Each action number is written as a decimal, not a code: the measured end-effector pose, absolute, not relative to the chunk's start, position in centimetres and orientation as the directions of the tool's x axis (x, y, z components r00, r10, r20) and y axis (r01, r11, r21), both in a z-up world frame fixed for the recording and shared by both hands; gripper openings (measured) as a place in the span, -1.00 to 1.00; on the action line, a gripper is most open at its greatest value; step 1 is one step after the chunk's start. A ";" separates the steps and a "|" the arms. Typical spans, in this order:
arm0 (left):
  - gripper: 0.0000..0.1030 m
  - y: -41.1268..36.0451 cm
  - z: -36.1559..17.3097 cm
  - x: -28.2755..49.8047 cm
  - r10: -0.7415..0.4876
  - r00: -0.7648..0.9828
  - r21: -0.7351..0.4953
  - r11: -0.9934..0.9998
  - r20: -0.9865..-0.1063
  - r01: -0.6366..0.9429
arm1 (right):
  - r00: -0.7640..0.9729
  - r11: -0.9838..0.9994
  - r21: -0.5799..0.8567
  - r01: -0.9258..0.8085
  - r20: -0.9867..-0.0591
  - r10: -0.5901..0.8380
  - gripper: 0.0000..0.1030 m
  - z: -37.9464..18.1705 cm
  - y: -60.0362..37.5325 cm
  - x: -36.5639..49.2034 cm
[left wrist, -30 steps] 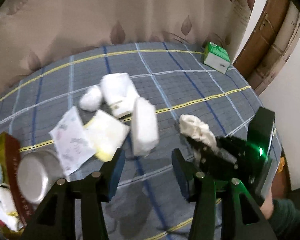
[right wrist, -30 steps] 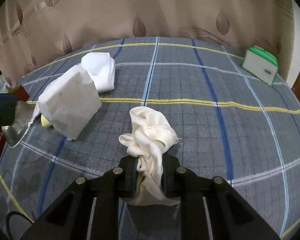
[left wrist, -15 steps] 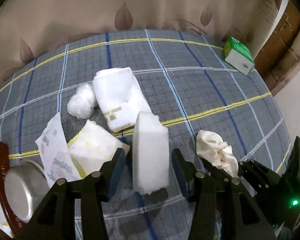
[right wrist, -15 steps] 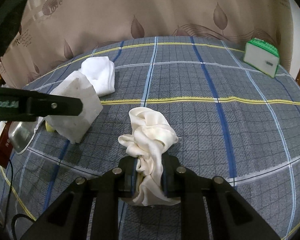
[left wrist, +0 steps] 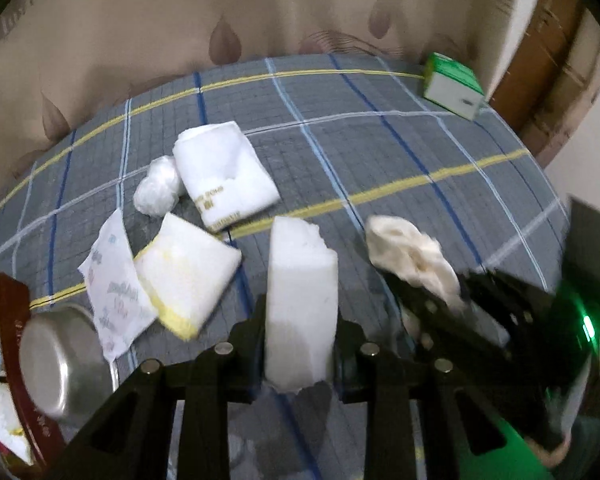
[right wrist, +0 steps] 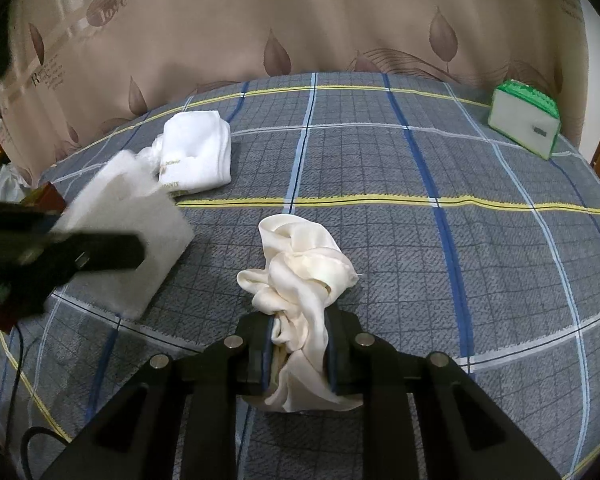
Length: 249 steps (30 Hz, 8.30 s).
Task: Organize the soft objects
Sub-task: 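Carry the white block cloth into the gold tray and open the left gripper, then carry the cream satin cloth into the gold tray and open the right gripper, then move the right gripper to the white rolled towel and grasp it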
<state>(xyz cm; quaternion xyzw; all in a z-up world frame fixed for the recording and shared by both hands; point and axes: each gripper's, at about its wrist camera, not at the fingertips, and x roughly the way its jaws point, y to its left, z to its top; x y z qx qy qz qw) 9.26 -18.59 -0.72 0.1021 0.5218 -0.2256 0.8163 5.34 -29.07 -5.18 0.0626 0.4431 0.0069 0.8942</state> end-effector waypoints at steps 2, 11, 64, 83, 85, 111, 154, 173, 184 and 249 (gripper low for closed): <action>-0.50 -18.1 -0.2 7.8 -0.268 0.361 -0.065 0.871 -0.893 0.486 | 0.607 0.992 0.115 0.043 -0.792 0.065 -0.62 -5.2 -29.0 5.4; -0.50 -13.3 0.4 1.6 -0.229 0.369 -0.033 0.883 -0.901 0.468 | 0.603 0.997 0.075 0.037 -0.797 0.037 -0.60 -5.2 -28.5 5.5; -0.50 19.8 6.9 11.3 0.057 0.523 0.002 0.994 -0.850 -0.106 | 0.598 1.000 0.015 0.018 -0.801 0.001 -0.50 -5.2 -27.5 5.4; -0.44 18.8 0.3 17.7 -0.094 0.393 -0.127 0.990 -0.915 -0.060 | 0.598 1.000 0.013 0.017 -0.801 0.000 -0.50 -5.2 -27.5 5.4; -0.41 19.1 -0.4 17.7 -0.074 0.364 -0.108 0.991 -0.928 -0.073 | 0.598 1.000 0.013 0.017 -0.801 0.001 -0.50 -5.2 -27.4 5.4; 0.15 21.6 3.4 9.2 -0.029 0.447 -0.072 0.994 -0.894 -0.080 | 0.573 0.999 0.040 -0.002 -0.819 0.034 0.27 -4.9 -27.2 5.4; 0.15 25.8 2.8 0.5 0.213 0.528 0.033 0.944 -0.822 -0.329 | 0.406 0.727 0.062 -0.684 -0.796 0.449 -0.72 4.0 5.6 2.6; 0.15 29.5 1.8 0.2 0.232 0.513 -0.006 0.908 -0.827 -0.420 | 0.425 0.789 0.059 -0.611 -0.817 0.390 -0.67 1.0 14.9 11.9; 0.15 29.8 1.3 0.0 0.242 0.506 -0.012 0.895 -0.828 -0.446 | 0.456 0.792 0.014 -0.610 -0.811 0.366 0.18 0.0 16.3 11.7; 0.15 13.5 4.8 4.2 0.123 0.563 0.092 0.992 -0.817 -0.083 | 0.555 0.994 0.045 -0.098 -0.827 0.092 0.42 -2.4 -19.5 18.2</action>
